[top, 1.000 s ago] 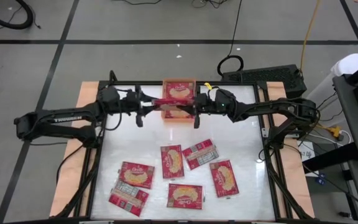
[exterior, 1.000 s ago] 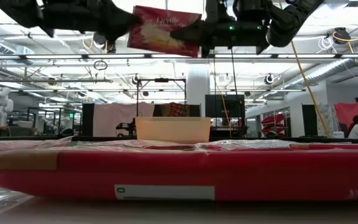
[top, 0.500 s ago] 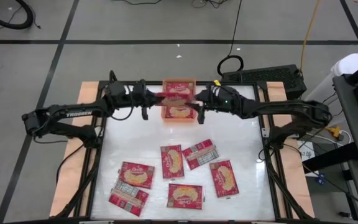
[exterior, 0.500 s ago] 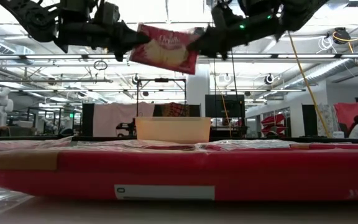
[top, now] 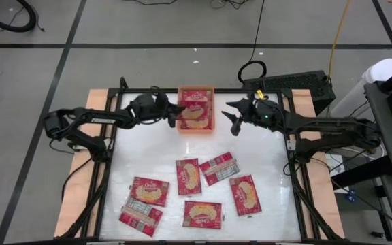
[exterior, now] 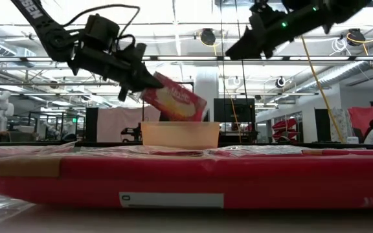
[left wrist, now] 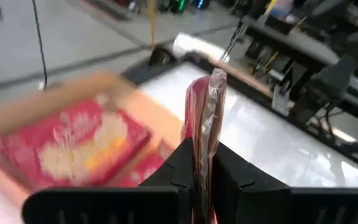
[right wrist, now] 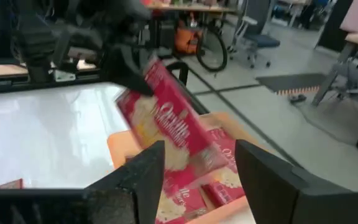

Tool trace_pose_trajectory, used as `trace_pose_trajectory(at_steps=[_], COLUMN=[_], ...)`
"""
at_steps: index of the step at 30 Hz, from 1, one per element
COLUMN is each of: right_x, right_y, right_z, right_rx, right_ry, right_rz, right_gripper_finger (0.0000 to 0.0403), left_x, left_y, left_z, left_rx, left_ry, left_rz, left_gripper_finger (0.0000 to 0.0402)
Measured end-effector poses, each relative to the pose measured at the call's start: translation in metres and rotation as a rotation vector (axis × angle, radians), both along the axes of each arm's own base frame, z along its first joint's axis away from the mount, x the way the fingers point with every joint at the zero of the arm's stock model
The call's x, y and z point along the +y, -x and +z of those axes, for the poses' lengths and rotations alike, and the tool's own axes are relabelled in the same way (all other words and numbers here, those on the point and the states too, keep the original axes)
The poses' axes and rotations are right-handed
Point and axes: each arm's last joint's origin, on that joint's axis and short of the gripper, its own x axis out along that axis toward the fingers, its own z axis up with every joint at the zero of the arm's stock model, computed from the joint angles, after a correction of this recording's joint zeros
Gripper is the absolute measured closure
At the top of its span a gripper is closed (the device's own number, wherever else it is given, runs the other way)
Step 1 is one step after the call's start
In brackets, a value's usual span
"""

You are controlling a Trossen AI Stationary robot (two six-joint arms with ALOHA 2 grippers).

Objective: Sort popcorn bags into baskets
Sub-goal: Put the red popcorn bag into the orange bin

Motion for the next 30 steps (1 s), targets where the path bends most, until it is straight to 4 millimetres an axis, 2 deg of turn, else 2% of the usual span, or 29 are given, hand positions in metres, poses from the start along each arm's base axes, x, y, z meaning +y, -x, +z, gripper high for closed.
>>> trace_pose_trajectory(at_steps=[6,12,21,30], right_x=[0.005,0.007,0.007,0.007], right_y=[0.017,0.026,0.026,0.026], right_z=[-0.025,-0.041,-0.043,-0.043], right_rx=[-0.117,-0.153,-0.128,-0.141], right_ry=[0.085,0.148,0.185,0.158], right_rz=[0.012,0.017,0.022,0.019], right_gripper_finger=[0.0217,0.0217,0.0218,0.0218], left_x=[-0.007,-0.013,-0.013,0.001], left_y=[-0.007,-0.009,-0.008,0.002], left_z=[-0.005,-0.009,-0.012,-0.013], left_rx=[-0.019,-0.014,0.011,0.036], left_ry=[0.070,0.167,0.192,0.206], left_rz=[0.014,0.062,0.115,0.181], left_gripper_finger=[0.0383,0.0340,0.0285,0.0282])
